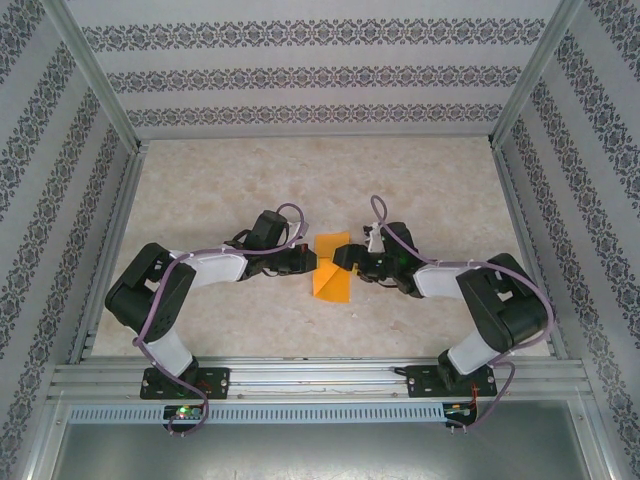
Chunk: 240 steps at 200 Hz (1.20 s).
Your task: Fold a paper plane with a square sheet of paper (fold left side to right side)
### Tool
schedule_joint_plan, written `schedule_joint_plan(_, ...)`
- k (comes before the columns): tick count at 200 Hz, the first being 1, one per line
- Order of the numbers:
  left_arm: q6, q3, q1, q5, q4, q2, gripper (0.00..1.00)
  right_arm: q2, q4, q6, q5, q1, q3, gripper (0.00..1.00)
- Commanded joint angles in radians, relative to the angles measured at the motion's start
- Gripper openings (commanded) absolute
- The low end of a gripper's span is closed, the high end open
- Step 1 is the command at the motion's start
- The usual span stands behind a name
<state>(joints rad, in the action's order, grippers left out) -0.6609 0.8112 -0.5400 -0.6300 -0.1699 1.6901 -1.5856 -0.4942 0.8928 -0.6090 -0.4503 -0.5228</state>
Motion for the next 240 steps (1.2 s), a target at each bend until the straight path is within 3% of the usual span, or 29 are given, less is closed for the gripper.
schedule_joint_plan(1,-0.009,-0.01,0.015,0.009,-0.045,-0.01,0.02,-0.05,-0.114,0.039,0.012,-0.016,-0.03,0.64)
schedule_joint_plan(23,-0.004,-0.008,0.015,0.015,-0.032,-0.01,0.02,-0.082,-0.144,0.051,0.006,-0.027,-0.04,0.59)
schedule_joint_plan(71,0.005,-0.007,0.014,0.027,-0.016,-0.007,0.07,-0.111,-0.144,0.054,-0.001,-0.031,-0.048,0.35)
schedule_joint_plan(107,0.023,-0.008,0.015,0.06,0.016,-0.034,0.18,-0.12,-0.144,0.054,-0.002,-0.031,-0.051,0.13)
schedule_joint_plan(137,0.035,-0.023,0.016,0.109,0.039,-0.107,0.31,-0.106,-0.14,0.046,-0.002,-0.025,-0.052,0.02)
schedule_joint_plan(191,0.058,-0.064,0.034,0.219,0.109,-0.344,0.58,0.01,-0.144,-0.018,-0.028,0.015,-0.05,0.0)
schedule_joint_plan(240,0.014,-0.118,0.083,0.218,0.084,-0.577,0.88,0.193,-0.16,-0.072,-0.057,0.069,-0.049,0.0)
